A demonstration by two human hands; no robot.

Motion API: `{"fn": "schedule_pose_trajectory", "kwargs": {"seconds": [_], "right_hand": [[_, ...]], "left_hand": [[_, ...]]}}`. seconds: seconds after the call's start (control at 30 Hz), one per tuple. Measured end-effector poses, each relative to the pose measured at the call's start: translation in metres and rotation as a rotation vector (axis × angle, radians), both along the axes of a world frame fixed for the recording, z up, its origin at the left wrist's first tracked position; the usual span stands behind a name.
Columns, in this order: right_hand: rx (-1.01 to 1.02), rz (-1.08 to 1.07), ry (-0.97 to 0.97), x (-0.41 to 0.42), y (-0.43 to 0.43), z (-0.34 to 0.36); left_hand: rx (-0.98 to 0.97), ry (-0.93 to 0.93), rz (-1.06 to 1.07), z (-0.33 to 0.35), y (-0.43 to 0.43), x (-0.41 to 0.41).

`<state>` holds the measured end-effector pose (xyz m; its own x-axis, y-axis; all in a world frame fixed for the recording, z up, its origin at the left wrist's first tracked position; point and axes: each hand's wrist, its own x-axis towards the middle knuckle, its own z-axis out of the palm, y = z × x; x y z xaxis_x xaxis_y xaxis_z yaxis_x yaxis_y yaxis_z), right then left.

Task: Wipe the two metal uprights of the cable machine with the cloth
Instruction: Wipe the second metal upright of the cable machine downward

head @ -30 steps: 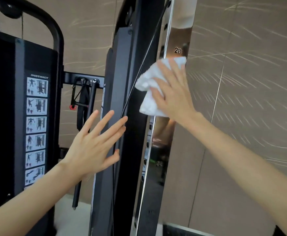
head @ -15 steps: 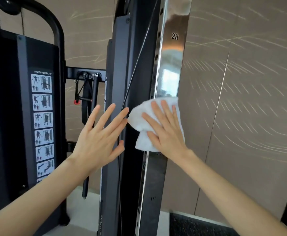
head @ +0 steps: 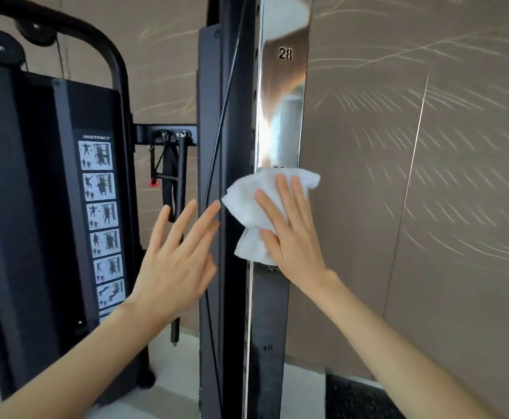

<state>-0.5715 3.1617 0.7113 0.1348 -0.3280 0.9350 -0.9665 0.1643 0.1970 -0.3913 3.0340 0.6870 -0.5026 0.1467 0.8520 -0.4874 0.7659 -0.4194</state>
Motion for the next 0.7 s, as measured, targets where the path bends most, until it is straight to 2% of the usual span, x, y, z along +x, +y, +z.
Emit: {"fn": "schedule_pose_trajectory", "kwargs": {"seconds": [0.1, 0.33, 0.43, 0.57, 0.63, 0.7], "right_hand": [[0.015, 0.108, -0.012, -0.008, 0.005, 0.012], [-0.162, 0.287, 0.03, -0.019, -0.007, 0.13], [-0.181, 0.371, -0.007, -0.021, -0.01, 0.107], [-0.135, 0.479, -0.061, -0.02, -0.008, 0.018], [-0.106, 0.5, -0.021, -0.023, -0.008, -0.011], [-0.093, 0.509, 0.047, -0.029, -0.008, -0.01]], "left_hand": [[-0.002, -0.036, 0.039, 0.005, 0.011, -0.001], [0.04, -0.067, 0.159, 0.012, 0.036, -0.015], [0.048, -0.049, 0.21, 0.009, 0.04, -0.013], [0.067, -0.025, 0.291, 0.004, 0.042, 0.004], [0.073, -0.027, 0.317, 0.004, 0.047, 0.011], [0.07, -0.048, 0.334, 0.006, 0.054, 0.012]]}}
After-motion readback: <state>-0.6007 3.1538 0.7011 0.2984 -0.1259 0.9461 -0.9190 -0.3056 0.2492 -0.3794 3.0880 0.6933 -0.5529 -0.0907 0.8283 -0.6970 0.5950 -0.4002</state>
